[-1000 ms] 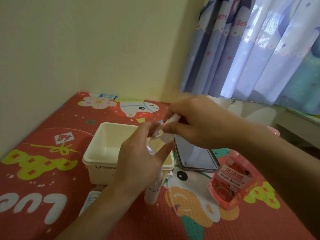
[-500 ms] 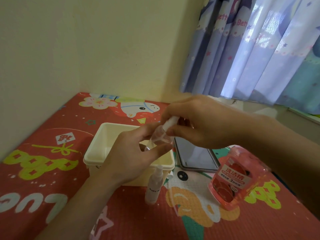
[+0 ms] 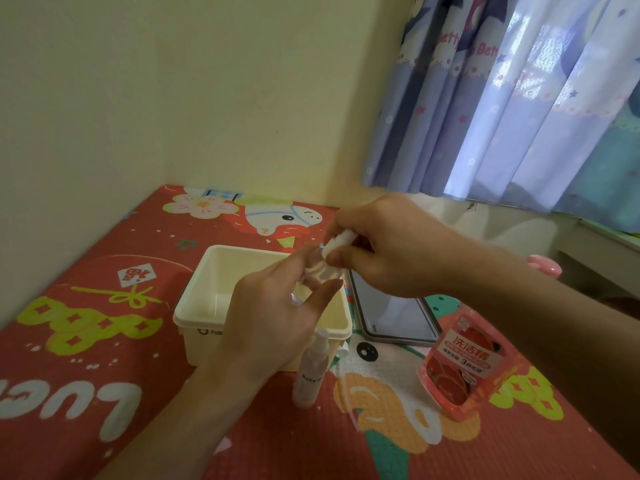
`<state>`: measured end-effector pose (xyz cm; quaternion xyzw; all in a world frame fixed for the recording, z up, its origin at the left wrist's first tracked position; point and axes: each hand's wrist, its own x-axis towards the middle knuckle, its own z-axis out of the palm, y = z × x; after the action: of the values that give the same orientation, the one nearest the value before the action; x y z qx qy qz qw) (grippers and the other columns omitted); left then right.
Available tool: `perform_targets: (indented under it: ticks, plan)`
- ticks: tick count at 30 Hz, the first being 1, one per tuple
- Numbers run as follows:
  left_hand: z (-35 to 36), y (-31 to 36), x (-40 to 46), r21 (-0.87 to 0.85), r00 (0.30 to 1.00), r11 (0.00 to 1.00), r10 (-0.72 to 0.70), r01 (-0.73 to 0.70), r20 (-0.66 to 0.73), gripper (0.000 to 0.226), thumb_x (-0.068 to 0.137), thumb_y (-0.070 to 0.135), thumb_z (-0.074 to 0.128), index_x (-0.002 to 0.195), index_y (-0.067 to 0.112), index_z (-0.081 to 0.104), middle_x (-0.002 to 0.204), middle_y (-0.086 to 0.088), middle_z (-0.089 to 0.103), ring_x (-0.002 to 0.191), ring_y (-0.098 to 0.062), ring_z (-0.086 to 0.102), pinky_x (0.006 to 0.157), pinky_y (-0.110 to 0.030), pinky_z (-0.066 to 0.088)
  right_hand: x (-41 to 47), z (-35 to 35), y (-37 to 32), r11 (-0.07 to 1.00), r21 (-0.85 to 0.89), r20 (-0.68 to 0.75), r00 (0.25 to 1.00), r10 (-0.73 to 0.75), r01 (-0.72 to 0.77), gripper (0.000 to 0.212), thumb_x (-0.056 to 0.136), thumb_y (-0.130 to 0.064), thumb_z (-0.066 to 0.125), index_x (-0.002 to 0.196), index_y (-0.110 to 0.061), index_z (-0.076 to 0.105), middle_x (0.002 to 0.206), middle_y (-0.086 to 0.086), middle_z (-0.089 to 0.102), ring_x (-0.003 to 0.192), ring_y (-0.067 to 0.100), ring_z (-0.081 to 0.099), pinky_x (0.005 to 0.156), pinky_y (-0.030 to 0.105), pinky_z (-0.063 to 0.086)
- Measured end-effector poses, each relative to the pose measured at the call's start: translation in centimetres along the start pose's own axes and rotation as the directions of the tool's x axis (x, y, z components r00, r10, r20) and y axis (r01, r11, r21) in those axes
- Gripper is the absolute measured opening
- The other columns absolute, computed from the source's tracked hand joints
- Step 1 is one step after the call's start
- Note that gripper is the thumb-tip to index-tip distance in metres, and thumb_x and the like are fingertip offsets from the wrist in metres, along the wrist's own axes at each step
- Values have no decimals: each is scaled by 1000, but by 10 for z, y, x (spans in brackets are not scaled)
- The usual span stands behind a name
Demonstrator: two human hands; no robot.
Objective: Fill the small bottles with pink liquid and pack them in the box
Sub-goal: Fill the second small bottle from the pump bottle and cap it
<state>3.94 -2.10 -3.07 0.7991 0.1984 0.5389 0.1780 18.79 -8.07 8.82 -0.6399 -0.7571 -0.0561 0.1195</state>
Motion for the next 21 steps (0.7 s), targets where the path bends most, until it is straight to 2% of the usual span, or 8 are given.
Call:
perform_targets:
  ticks: [7, 10, 13, 16, 19, 21]
  plan:
    - [-6, 0, 4, -19, 999, 999, -45, 45, -16, 53, 88, 51, 64, 128, 17, 66, 81, 19, 60, 68, 14, 56, 61, -6, 41, 1, -6, -5, 1000, 17, -16, 1000, -2, 2, 15, 93, -37, 60, 105, -31, 64, 86, -9, 68, 76, 9, 60, 66, 33, 52]
    - [-11, -5, 0, -45, 995, 994, -96, 98, 39, 59, 85, 56, 63, 131, 19, 62, 100, 14, 70, 90, 1, 65, 67, -15, 48, 2, -3, -12, 1000, -7, -9, 1000, -22, 22, 16, 93, -38, 58, 105, -29, 66, 83, -10, 66, 74, 9, 60, 67, 37, 55]
    - [-18, -10, -7, -34, 990, 992, -121, 124, 77, 60, 87, 66, 56, 132, 26, 59, 115, 20, 65, 105, 3, 62, 69, -13, 49, 1, 1, -17, 999, 7, 7, 999, -35, 35, 18, 92, -40, 60, 102, -28, 68, 86, -9, 68, 75, 9, 62, 68, 35, 55]
    - [-31, -17, -12, 58, 994, 993, -103, 100, 38, 53, 91, 62, 51, 126, 23, 62, 113, 17, 63, 98, -1, 63, 62, -15, 48, -2, 9, -23, 997, -32, 30, 997, -73, 74, 19, 91, -41, 61, 101, -27, 69, 84, -10, 67, 73, 7, 59, 66, 28, 50]
    - [-50, -24, -22, 99, 987, 990, -83, 97, -139, 29, 98, 40, 50, 100, 17, 68, 86, 10, 65, 77, -7, 63, 56, -20, 44, -7, 23, -30, 993, -30, 61, 992, -113, 115, 22, 90, -44, 62, 102, -27, 69, 88, -9, 69, 77, 9, 59, 71, 32, 51]
    - [-61, -30, -32, 143, 970, 980, -101, 135, -222, 32, 100, 35, 48, 85, 15, 66, 70, 7, 62, 63, -10, 60, 52, -30, 43, -10, 35, -35, 991, -45, 89, 988, -123, 128, 26, 91, -47, 58, 106, -29, 67, 90, -9, 68, 82, 10, 58, 73, 37, 53]
